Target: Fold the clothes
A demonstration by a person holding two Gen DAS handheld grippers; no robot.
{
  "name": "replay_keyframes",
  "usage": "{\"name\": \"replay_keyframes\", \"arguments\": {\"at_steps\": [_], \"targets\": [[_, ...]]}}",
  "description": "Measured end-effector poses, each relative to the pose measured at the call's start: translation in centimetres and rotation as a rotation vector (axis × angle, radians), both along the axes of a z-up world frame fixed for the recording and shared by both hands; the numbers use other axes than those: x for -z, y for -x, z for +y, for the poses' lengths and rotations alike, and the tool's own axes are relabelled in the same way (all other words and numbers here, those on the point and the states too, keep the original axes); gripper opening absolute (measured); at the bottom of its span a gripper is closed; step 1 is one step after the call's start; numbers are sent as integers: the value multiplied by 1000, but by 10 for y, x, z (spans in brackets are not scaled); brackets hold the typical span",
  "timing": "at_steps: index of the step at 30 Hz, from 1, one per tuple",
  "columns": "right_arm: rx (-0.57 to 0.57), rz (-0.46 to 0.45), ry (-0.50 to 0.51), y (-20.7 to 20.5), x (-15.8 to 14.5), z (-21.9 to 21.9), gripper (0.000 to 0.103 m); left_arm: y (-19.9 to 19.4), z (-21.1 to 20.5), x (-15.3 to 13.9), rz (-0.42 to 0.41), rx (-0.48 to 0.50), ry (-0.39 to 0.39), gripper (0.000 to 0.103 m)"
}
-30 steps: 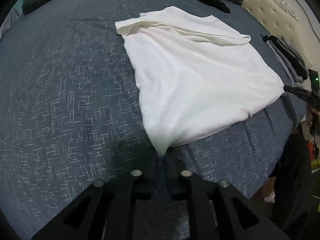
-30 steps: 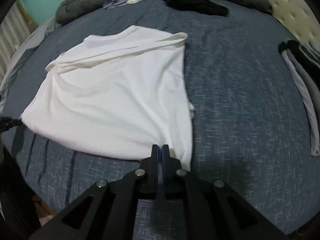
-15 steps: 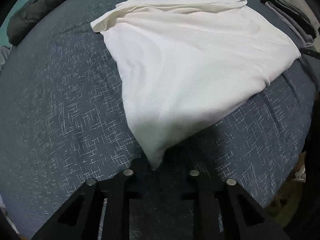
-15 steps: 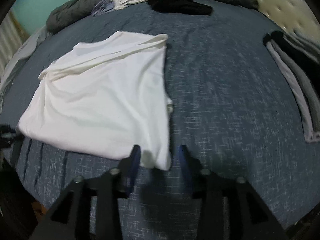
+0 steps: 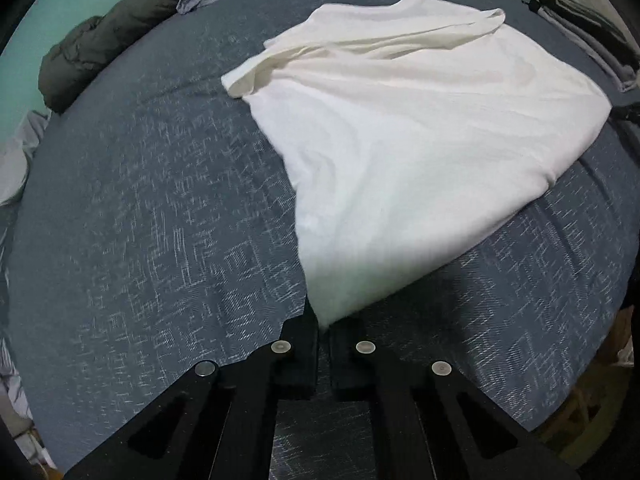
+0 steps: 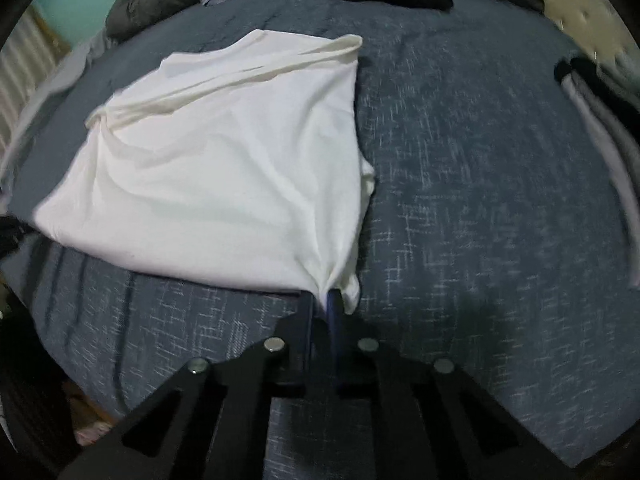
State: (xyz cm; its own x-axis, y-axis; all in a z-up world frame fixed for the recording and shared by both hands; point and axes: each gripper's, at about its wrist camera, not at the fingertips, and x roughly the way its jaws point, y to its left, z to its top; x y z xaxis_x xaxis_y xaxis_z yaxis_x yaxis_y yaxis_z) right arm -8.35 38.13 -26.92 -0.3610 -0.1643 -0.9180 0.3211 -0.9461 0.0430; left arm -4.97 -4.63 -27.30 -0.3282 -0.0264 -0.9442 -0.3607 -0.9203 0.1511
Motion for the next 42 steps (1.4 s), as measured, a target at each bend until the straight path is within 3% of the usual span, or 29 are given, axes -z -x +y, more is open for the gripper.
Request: {"name": "replay_keyframes", "arguments": {"at_steps": [3, 10, 17, 21, 24, 27, 29, 30, 33, 36, 37, 38, 42], "targets": [[0, 25, -29, -1, -6, -1, 4, -15, -27, -5, 7, 0, 20, 3], [8, 48, -37, 4, -15, 8, 3, -9, -28, -3, -8, 11, 17, 3], [5, -28, 32, 0, 7, 14, 4, -22, -34, 4, -102, -13, -92, 6], [18, -56, -16, -3, 15, 23, 4, -27, -53, 0, -129, -77, -151, 6], [72, -48, 30, -3, 6, 45, 4, -30, -67, -16, -103, -114, -196, 6], [113, -20, 140, 1, -9, 58, 5, -25, -74, -31, -63, -155, -243, 12], [99, -7, 170, 3, -14, 53, 15, -22, -68, -35, -55, -153, -269, 18], [73, -16, 140, 3, -12, 46, 25, -20, -63, -36, -50, -146, -279, 22], [-25, -59, 41, -1, 2, 21, 27, -14, -48, -35, -41, -118, -302, 25], [-53, -77, -18, -2, 13, 12, 24, -2, -37, -30, -38, -111, -338, 25], [-51, -80, -22, -3, 14, 12, 10, 4, -35, -29, -36, -110, -347, 25], [-56, -80, -32, -3, 15, 12, 6, 9, -33, -28, -34, -109, -356, 26], [-86, -64, -71, -7, 8, 16, 4, 12, -26, -27, -25, -106, -370, 28]]}}
